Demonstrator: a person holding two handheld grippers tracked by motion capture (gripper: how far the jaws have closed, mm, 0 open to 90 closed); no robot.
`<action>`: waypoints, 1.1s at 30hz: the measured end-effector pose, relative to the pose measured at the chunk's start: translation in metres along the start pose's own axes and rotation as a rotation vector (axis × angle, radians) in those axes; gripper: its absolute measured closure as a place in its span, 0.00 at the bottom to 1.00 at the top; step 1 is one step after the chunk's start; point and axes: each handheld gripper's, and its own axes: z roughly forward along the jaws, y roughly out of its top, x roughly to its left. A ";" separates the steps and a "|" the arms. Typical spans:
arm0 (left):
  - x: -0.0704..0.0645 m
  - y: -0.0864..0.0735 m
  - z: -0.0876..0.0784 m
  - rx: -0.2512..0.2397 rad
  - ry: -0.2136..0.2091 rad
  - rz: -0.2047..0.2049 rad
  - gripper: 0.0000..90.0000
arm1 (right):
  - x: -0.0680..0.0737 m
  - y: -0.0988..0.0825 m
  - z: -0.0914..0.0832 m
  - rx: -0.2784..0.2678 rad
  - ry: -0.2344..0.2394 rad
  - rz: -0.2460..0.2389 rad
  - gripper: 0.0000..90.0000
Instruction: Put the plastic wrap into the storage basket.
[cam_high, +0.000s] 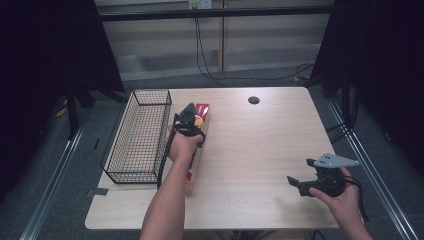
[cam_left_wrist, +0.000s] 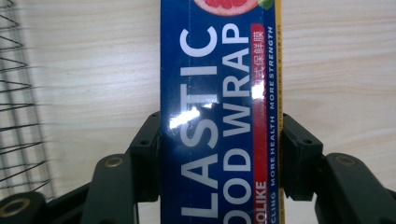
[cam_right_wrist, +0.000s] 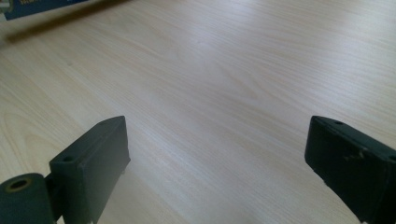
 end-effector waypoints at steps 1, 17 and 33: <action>0.001 0.000 -0.004 -0.007 -0.006 0.000 0.49 | 0.001 0.000 0.000 -0.004 -0.003 -0.002 0.07; 0.022 0.004 -0.049 -0.008 0.001 -0.016 0.49 | 0.004 0.001 0.002 -0.003 0.011 -0.013 0.05; 0.024 0.013 -0.071 -0.018 0.002 -0.031 0.49 | 0.004 0.002 0.000 -0.015 0.027 -0.028 0.04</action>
